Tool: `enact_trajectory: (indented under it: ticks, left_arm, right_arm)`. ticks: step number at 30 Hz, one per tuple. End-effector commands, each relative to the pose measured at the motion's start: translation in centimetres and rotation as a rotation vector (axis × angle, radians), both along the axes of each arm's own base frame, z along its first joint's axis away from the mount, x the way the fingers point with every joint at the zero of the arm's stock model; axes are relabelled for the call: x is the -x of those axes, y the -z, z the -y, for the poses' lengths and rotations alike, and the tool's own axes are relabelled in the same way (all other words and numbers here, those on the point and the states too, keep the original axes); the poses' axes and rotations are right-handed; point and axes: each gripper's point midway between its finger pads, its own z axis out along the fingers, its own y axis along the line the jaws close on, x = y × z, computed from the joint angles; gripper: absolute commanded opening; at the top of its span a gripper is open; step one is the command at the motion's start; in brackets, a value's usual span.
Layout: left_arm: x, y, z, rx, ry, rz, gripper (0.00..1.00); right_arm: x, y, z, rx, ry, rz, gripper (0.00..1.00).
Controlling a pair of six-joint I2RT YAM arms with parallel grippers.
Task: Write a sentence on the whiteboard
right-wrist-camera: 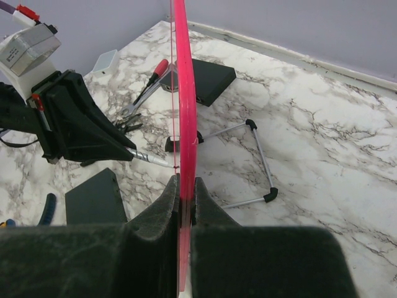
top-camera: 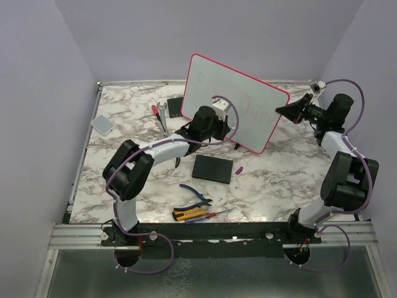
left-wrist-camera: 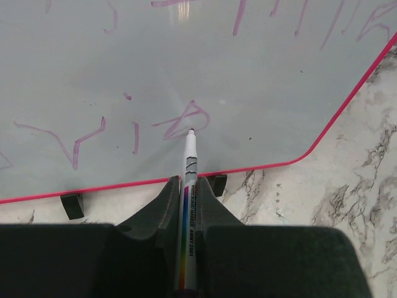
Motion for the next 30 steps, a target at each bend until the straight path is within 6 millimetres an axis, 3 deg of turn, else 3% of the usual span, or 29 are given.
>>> enact_trajectory:
  ticks: [1, 17, 25, 30]
  left_arm:
    - [0.5, 1.3, 0.7, -0.02, 0.042, -0.018, 0.0]
    - [0.8, 4.1, -2.0, -0.132, 0.001, -0.053, 0.0]
    - [0.3, 4.0, -3.1, -0.142, -0.022, -0.056, 0.0]
    - [-0.1, 3.3, -2.8, -0.123, -0.026, -0.045, 0.0]
  right_arm:
    - [0.2, 2.1, -0.9, 0.01, -0.016, -0.048, 0.0]
    - [0.2, 2.1, -0.9, 0.01, -0.014, -0.05, 0.01]
    - [0.2, 2.0, -0.9, 0.011, -0.016, -0.046, 0.0]
    - [0.2, 2.0, -0.9, 0.011, -0.013, -0.047, 0.01]
